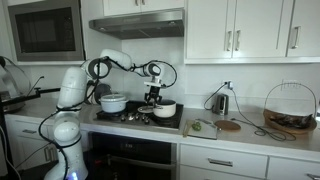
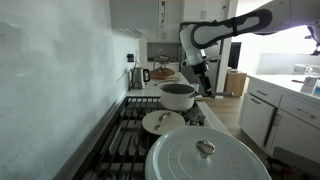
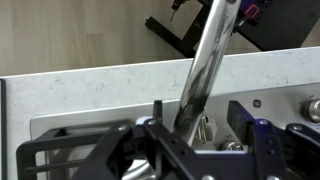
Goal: Move the pot to the left.
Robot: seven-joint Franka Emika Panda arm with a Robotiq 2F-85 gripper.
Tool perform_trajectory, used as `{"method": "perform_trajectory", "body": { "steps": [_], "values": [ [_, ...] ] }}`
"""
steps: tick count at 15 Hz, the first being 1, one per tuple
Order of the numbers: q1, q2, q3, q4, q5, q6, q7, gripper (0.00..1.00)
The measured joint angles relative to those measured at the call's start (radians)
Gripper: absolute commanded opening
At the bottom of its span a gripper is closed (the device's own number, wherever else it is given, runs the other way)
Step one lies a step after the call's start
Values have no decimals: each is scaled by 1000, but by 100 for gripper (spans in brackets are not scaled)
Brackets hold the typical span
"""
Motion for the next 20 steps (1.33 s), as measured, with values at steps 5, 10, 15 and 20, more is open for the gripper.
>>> {"method": "perform_trajectory", "body": {
  "steps": [5, 10, 15, 20],
  "values": [
    [0, 0, 0, 14, 1, -5, 0, 100],
    [-6, -28, -2, 45, 20, 46, 3, 100],
    [-19, -85, -15, 70, 39, 68, 4, 100],
    [-35, -108, -26, 76, 46, 86, 5, 100]
  ]
}}
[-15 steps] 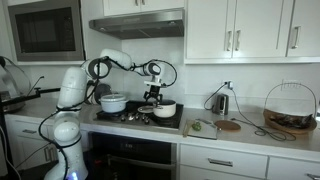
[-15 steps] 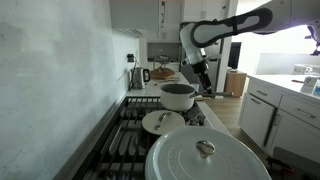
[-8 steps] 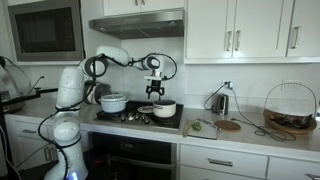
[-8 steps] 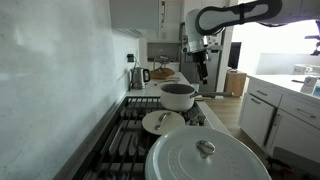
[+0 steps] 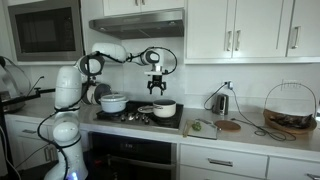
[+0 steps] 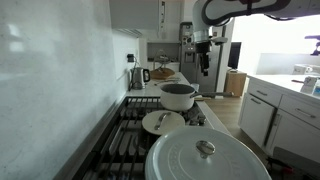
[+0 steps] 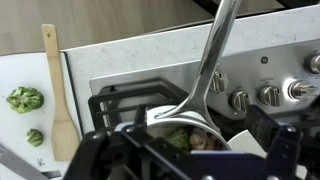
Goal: Move the pot to the left.
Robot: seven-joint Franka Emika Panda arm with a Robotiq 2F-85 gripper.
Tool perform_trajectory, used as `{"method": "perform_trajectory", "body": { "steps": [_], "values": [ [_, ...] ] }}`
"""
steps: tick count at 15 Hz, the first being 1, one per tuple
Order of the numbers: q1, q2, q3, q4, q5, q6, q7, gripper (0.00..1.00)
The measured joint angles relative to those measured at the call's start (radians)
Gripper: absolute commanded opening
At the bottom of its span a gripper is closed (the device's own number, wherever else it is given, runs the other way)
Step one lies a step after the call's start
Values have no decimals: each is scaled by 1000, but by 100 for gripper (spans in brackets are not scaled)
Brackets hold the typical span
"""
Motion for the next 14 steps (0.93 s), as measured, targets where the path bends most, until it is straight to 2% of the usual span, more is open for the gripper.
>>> {"method": "perform_trajectory", "body": {
  "steps": [6, 14],
  "values": [
    [-5, -5, -17, -15, 14, 43, 4, 100],
    [-26, 13, -19, -108, 96, 43, -4, 100]
  ]
}}
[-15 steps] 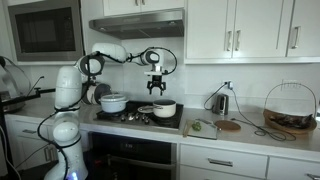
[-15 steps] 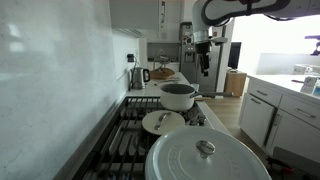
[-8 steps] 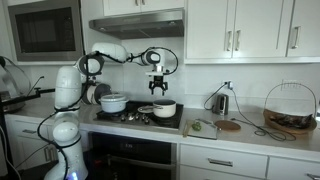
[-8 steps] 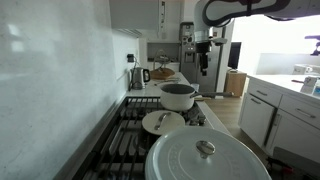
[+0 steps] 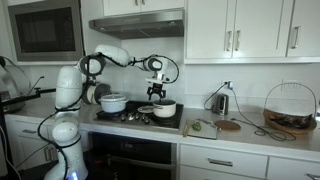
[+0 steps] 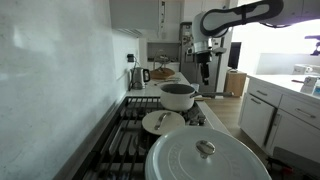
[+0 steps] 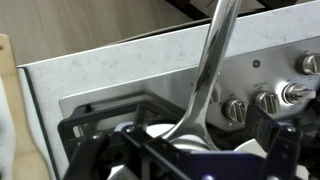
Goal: Move the pot to the left.
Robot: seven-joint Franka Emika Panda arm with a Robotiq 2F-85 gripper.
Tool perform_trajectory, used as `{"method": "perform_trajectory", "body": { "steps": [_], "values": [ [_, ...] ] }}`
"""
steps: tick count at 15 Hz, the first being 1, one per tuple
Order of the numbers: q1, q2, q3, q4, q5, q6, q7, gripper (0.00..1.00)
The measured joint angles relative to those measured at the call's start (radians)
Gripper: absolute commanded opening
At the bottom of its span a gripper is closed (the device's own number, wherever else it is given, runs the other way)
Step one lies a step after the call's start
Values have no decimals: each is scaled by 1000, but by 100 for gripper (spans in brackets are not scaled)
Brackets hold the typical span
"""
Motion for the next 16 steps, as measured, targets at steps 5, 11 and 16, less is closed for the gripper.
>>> {"method": "perform_trajectory", "body": {
  "steps": [5, 11, 16],
  "values": [
    [1, 2, 1, -48, 25, 0, -11, 100],
    [4, -10, 5, -98, 28, 11, -40, 100],
    [8, -28, 13, -136, 28, 23, -43, 100]
  ]
}}
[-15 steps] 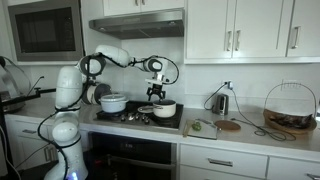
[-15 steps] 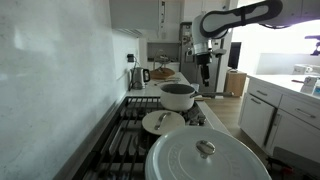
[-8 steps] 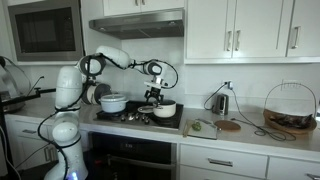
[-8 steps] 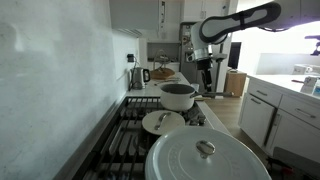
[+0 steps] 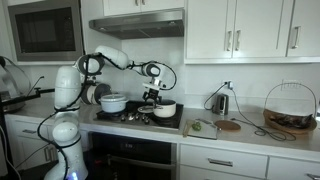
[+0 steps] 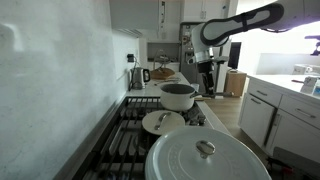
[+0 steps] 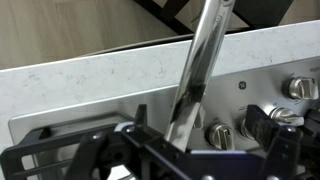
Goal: Move the pot to the left.
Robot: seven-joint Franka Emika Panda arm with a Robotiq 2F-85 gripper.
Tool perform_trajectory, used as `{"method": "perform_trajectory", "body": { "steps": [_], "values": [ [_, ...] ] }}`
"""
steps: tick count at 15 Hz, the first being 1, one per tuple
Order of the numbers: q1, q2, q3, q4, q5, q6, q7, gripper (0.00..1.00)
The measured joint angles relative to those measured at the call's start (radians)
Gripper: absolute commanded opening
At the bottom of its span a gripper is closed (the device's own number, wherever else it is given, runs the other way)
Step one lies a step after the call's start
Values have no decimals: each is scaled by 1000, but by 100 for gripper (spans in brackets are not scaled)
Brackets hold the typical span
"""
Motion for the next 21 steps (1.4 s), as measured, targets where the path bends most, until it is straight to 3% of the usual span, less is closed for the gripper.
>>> {"method": "perform_trajectory", "body": {
  "steps": [3, 4, 6, 9, 10, 11, 13, 14, 16, 17, 21],
  "values": [
    [5, -11, 2, -20, 0, 7, -12, 100],
    [8, -16, 2, -28, 0, 11, -12, 75],
    [11, -25, 2, -40, 0, 20, -13, 66],
    [12, -36, 1, -55, 0, 40, -13, 41],
    [12, -39, 0, -60, 0, 53, -13, 55],
    [11, -41, -2, -66, 0, 69, -13, 80],
    [12, -42, -3, -76, 0, 101, -13, 86],
    [12, -42, -3, -80, 0, 113, -13, 81],
    [14, -42, -2, -86, 0, 136, -13, 55],
    [15, -42, -1, -91, 0, 148, -13, 54],
    [21, -44, -2, -108, -3, 208, -6, 23]
  ]
}}
